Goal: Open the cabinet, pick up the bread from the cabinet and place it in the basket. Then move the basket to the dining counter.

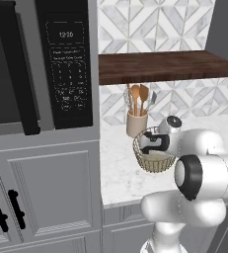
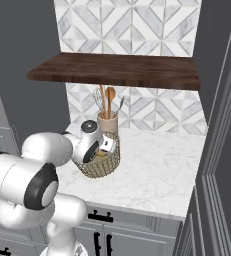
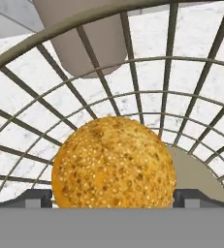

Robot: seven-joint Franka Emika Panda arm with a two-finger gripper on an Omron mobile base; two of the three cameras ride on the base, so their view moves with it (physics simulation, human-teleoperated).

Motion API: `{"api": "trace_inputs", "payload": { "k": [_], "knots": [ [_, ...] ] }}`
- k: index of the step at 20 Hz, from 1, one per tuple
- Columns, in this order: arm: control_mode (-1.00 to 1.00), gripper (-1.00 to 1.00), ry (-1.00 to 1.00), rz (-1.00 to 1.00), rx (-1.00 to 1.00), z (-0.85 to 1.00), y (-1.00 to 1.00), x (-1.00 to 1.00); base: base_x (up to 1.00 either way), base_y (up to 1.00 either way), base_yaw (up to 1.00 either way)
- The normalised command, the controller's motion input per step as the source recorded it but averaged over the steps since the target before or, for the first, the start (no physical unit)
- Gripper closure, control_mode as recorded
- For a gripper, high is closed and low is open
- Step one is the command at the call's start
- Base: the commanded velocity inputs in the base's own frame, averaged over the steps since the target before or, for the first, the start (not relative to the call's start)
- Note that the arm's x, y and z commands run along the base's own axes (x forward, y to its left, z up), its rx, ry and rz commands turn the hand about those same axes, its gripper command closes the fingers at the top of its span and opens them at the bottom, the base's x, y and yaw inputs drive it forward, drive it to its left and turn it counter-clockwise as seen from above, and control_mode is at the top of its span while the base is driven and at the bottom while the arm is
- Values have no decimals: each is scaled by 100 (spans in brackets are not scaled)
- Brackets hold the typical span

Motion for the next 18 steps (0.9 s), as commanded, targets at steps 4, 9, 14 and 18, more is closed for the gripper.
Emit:
{"api": "trace_inputs", "payload": {
  "k": [4,9,14,18],
  "knots": [
    [-100,-100,21,0,-10,-1,5,10,0,0,0],
    [-100,-100,15,0,-6,-11,1,7,0,0,0],
    [-100,-100,-2,0,0,32,0,0,0,0,0],
    [-100,-100,0,-1,0,51,-12,-31,0,0,0]
  ]
}}
